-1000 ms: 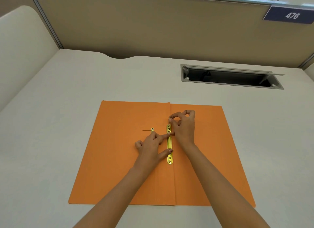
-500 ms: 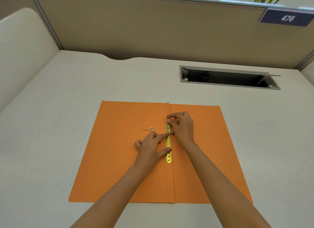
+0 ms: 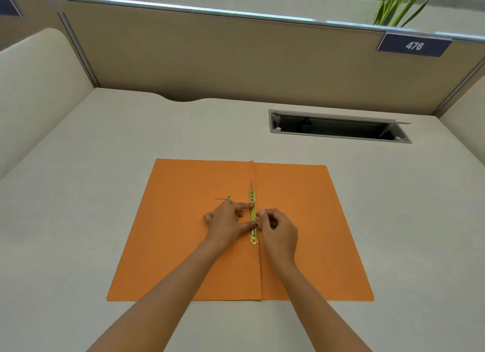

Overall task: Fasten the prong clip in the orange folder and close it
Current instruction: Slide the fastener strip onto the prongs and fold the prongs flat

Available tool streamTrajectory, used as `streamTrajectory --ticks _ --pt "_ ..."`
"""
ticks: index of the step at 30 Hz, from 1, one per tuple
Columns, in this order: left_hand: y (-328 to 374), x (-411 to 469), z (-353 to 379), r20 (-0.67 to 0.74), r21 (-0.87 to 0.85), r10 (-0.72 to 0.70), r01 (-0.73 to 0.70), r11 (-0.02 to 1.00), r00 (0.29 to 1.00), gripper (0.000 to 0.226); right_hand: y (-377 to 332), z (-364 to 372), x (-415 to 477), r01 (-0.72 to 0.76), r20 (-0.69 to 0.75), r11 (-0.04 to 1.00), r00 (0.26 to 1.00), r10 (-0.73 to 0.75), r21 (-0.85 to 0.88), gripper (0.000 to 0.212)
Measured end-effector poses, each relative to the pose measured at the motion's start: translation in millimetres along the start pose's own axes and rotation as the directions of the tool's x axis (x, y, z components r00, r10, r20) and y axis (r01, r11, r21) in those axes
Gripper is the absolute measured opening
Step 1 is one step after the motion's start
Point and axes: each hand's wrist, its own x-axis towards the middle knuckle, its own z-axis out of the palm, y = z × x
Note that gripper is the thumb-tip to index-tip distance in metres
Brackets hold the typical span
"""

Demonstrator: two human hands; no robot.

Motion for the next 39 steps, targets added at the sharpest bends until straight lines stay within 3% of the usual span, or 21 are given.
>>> streamTrajectory --ticks 6,11,19,25,32,39 --pt "4 -4 -4 0.015 -0.017 0.006 -0.006 1.000 1.000 0.041 -8 -10 -31 0.016 0.005 0.999 1.000 -0.016 0.047 0.021" --pt "7 -3 -7 0.033 0.005 -0.018 0.018 1.000 0.999 0.041 -12 -14 -42 0.086 0.096 0.991 0.991 -0.097 0.106 0.022" --pt "8 -5 -6 0.018 -0.013 -0.013 0.013 1.000 1.000 0.046 -3 -15 -41 0.274 0.041 0.940 0.961 -0.272 -0.201 0.007" --pt "8 -4 -5 0.012 -0.014 -0.030 0.031 0.999 0.999 0.048 -2 -17 -43 0.261 0.008 0.928 0.963 -0.269 -0.267 0.008" --pt "9 -2 -4 0.013 -0.021 -0.051 0.051 0.998 0.999 0.047 -14 -12 -44 0.209 0.088 0.912 0.978 -0.190 -0.354 0.014" --pt "9 -4 -2 0.016 -0.065 -0.050 0.051 0.997 0.999 0.045 -32 -9 -38 0.325 0.198 0.771 0.946 -0.258 -0.547 0.014"
